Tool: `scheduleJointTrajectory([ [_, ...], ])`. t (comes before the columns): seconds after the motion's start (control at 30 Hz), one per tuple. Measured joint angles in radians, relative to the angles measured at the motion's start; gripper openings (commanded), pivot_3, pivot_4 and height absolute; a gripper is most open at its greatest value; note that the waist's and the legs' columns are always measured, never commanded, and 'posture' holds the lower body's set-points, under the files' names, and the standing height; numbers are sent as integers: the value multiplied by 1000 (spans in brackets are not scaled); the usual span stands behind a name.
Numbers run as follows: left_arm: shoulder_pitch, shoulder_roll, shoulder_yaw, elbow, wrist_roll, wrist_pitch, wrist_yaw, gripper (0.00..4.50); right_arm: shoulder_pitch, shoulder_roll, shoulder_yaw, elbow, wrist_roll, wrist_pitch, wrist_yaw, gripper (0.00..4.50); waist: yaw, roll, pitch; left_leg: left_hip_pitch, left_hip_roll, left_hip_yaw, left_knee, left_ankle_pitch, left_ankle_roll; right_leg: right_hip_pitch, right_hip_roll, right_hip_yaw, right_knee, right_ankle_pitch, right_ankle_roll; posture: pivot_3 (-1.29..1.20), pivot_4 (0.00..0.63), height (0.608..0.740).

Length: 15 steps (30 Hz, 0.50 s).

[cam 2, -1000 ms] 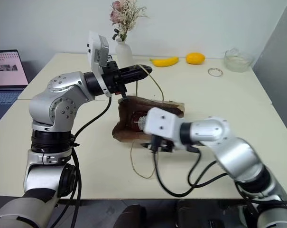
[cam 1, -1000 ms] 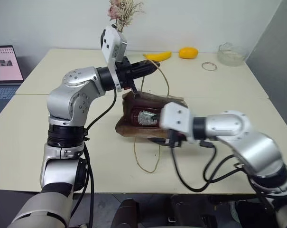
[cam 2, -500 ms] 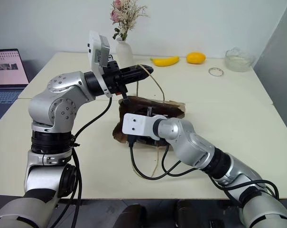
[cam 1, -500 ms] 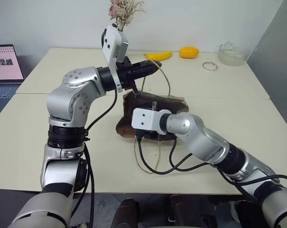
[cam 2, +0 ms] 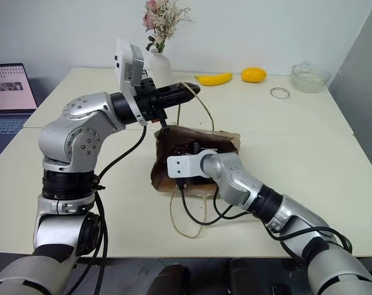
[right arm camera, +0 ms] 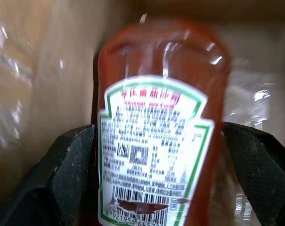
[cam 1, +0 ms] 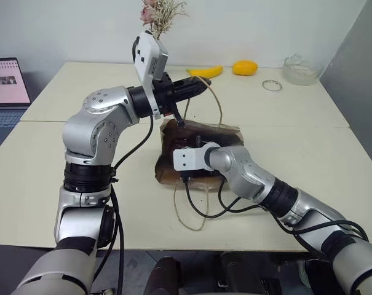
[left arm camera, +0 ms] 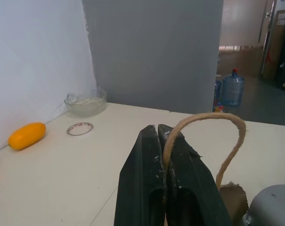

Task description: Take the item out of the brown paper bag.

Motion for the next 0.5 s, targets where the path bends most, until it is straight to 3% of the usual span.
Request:
scheduleJointTrajectory([
  [0.13, 12, 3, 0, -2, 1, -3, -3, 0, 2, 13, -15, 5, -9, -11, 29, 3315, -2, 0, 0, 1, 0, 0, 0, 0, 0, 0, 0, 0, 1, 0, 0, 0, 150, 740],
  [0.5, 22, 12, 0, 3, 3, -32, -23, 0, 17, 14, -64, -35, -17, -14, 91, 3268, -6, 0, 0, 1, 0, 0, 0, 0, 0, 0, 0, 0, 2, 0, 0, 0, 150, 740],
])
